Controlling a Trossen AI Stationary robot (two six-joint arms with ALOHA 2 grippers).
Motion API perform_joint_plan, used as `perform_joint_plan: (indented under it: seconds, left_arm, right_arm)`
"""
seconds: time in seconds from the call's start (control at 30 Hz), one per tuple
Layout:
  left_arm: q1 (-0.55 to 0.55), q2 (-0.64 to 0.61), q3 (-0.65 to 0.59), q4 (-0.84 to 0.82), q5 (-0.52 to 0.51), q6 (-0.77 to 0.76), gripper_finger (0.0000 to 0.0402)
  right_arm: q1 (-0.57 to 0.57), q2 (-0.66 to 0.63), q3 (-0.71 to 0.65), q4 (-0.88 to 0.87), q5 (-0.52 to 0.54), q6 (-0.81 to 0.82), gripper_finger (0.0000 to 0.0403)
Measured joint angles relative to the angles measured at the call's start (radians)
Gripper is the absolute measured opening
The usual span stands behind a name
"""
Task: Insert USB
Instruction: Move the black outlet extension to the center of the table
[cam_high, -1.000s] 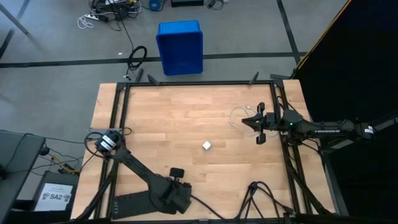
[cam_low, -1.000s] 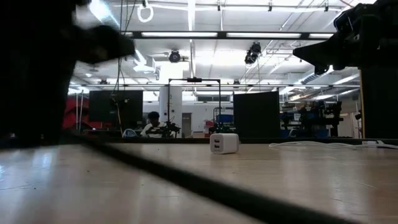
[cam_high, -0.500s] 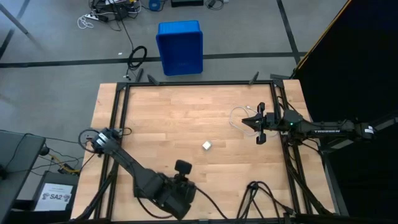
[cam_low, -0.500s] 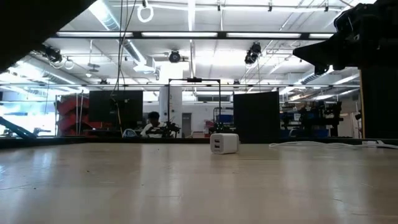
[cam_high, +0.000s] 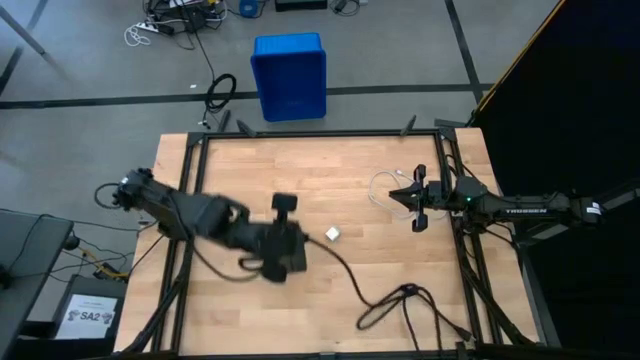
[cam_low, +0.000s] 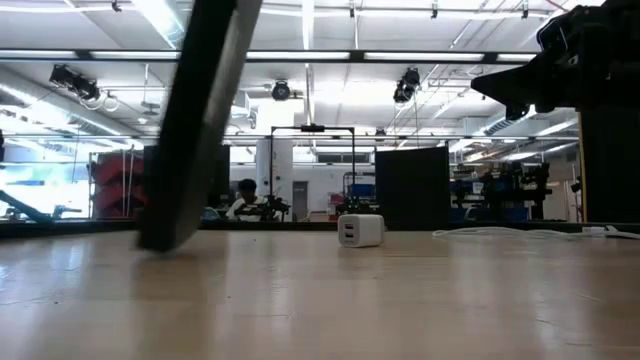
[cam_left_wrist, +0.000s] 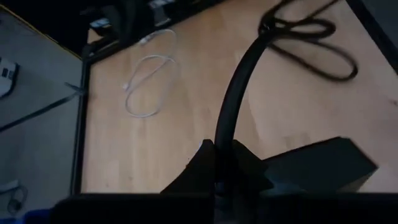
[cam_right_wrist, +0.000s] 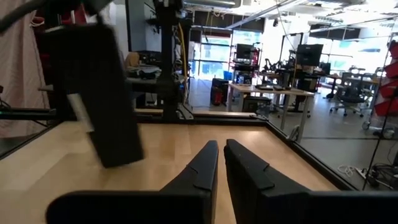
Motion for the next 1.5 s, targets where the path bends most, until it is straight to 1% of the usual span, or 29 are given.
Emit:
perform_joint_plan:
  seconds: [0.13, 0.27, 0.37, 0.47, 0.6, 0.77, 0.9, 1.0, 1.23, 1.33, 1.5]
  left_arm:
    - [0.062, -0.073, 0.0, -0.004, 0.018, 0.041, 0.0004]
    - [0.144, -0.136, 0.001, -0.036, 0.125, 0.049, 0.0004]
    - [0.207, -0.167, 0.001, -0.06, 0.152, 0.05, 0.0004]
    - [0.263, -0.186, -0.014, -0.067, 0.185, 0.055, 0.0004]
    - [0.327, -0.201, -0.064, -0.078, 0.244, 0.085, 0.0004]
    - [0.437, -0.215, -0.127, -0.104, 0.34, 0.125, 0.0004]
    - [0.533, -0.205, -0.173, -0.112, 0.422, 0.169, 0.0004]
    - [0.602, -0.189, -0.21, -0.07, 0.478, 0.211, 0.0004]
    - [0.727, -0.112, -0.342, 0.15, 0.644, 0.24, 0.0004]
    - [0.766, -0.068, -0.379, 0.249, 0.681, 0.238, 0.0004]
    - [0.785, 0.022, -0.388, 0.335, 0.7, 0.233, 0.0004]
  right_arm:
    - [0.0, 0.0, 0.0, 0.0, 0.0, 0.0, 0.0002]
    - [0.0, 0.0, 0.0, 0.0, 0.0, 0.0, 0.0002]
    - [0.0, 0.0, 0.0, 0.0, 0.0, 0.0, 0.0007]
    - [0.0, 0.0, 0.0, 0.0, 0.0, 0.0, 0.0009]
    - [0.0, 0.0, 0.0, 0.0, 0.0, 0.0, 0.0008]
    - [0.0, 0.0, 0.0, 0.0, 0.0, 0.0, 0.0001]
    - [0.0, 0.0, 0.0, 0.0, 0.0, 0.0, 0.0004]
    - [0.0, 0.0, 0.0, 0.0, 0.0, 0.0, 0.0008]
    - [0.0, 0.0, 0.0, -0.001, 0.0, 0.0, 0.0004]
    - [0.0, 0.0, 0.0, 0.0, 0.0, 0.0, 0.0001]
    - [0.0, 0.0, 0.0, 0.0, 0.0, 0.0, 0.0006]
